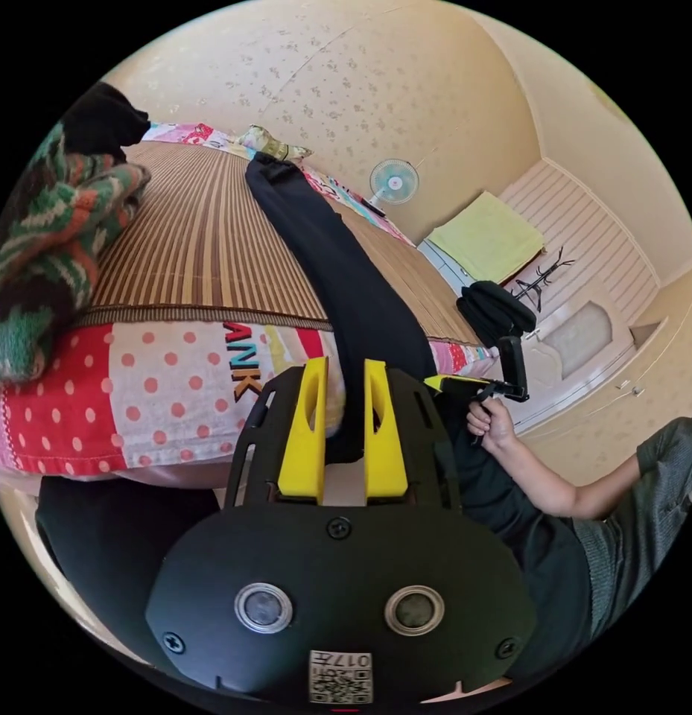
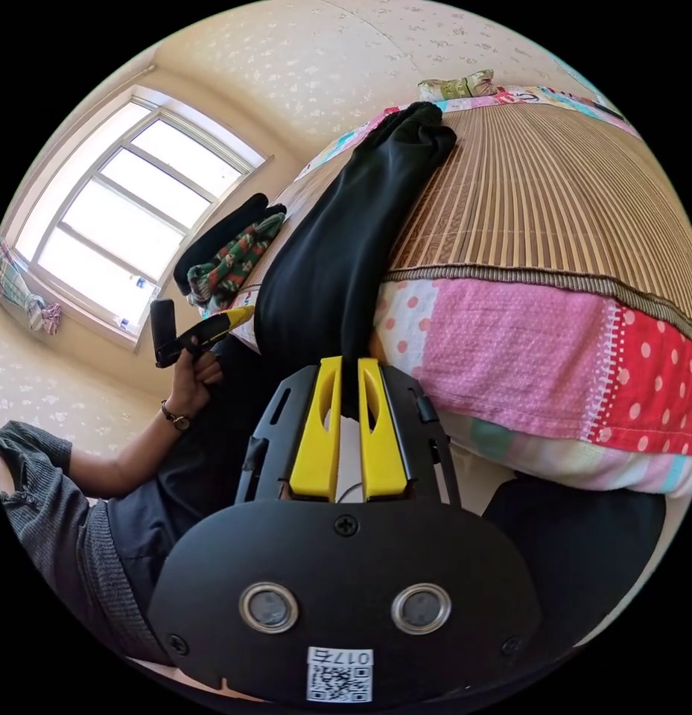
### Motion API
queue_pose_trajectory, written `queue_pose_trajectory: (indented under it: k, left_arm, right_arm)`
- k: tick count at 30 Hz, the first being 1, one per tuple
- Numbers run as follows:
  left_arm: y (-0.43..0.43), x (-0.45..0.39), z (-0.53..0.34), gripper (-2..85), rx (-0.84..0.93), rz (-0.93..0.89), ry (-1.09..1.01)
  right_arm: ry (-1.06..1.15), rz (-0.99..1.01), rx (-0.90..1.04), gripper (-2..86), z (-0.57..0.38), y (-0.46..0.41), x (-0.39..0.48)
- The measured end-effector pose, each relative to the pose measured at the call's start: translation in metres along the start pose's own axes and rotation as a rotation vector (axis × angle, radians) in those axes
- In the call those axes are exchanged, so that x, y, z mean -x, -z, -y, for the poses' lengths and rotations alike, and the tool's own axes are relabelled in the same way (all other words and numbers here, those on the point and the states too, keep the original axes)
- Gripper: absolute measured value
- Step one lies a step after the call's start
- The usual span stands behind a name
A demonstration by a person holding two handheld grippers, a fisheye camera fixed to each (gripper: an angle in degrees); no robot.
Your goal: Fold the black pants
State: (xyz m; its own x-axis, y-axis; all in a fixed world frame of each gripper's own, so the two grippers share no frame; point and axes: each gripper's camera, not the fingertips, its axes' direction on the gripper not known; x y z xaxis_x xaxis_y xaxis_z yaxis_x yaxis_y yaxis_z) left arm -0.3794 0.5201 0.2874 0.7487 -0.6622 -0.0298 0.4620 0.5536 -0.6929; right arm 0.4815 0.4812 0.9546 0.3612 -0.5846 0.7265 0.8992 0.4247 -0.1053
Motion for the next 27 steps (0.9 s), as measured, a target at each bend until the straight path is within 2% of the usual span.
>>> queue_pose_trajectory:
  k: [8, 17, 20, 24, 27]
  left_arm:
    - [-0.015, -0.014, 0.001, 12.4, -0.002, -0.051, -0.02]
    - [-0.032, -0.034, 0.001, 12.7, 0.028, -0.07, -0.044]
    - [-0.04, -0.036, 0.001, 12.6, 0.052, -0.141, -0.043]
    - [-0.047, -0.042, -0.003, 11.2, 0.061, -0.139, -0.028]
    - [-0.048, -0.043, -0.008, 10.5, 0.053, -0.163, 0.0]
  right_arm:
    - [-0.027, 0.032, -0.191, 8.3, -0.009, 0.017, -0.014]
    - [-0.022, 0.089, -0.159, 10.1, -0.005, 0.005, -0.038]
    - [-0.059, 0.13, -0.169, 9.8, -0.007, 0.009, -0.052]
    - [-0.027, 0.037, -0.228, 9.4, -0.011, 0.021, -0.051]
    - [-0.03, 0.088, -0.188, 9.8, -0.007, 0.015, -0.064]
